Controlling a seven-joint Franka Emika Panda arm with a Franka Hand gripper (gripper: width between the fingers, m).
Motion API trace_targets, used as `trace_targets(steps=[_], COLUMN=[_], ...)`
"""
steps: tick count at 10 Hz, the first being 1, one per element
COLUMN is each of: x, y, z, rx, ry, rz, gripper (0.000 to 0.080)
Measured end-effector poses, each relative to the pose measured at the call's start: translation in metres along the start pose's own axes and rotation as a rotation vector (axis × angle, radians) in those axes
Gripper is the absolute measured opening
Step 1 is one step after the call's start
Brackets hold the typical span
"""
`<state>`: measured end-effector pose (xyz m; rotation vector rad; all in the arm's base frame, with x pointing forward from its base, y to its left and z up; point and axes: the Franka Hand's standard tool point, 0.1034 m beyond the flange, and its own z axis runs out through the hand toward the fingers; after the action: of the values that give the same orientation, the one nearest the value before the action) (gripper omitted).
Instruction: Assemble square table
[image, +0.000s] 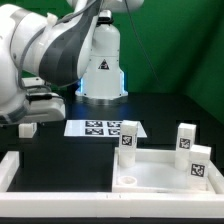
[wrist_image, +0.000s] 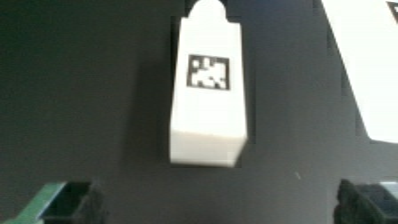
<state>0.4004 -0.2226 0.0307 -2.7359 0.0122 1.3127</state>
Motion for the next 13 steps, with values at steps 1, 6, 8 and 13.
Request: trace_targets(steps=[1, 6, 8, 13], x=[0.000, -0.010, -0.016, -0.014], y=[0.000, 0.005, -0.002, -0.001], z=[-0.001, 0.042, 0.061, 0.060], rx=[0.000, 0.043, 0.049, 0.047], ry=[0.000, -0.070, -0.079, -0.077], rz=[-0.001, 0.025, 0.024, 0.025], gripper=[0.0648, 0.0648, 0.0648, 0.0334])
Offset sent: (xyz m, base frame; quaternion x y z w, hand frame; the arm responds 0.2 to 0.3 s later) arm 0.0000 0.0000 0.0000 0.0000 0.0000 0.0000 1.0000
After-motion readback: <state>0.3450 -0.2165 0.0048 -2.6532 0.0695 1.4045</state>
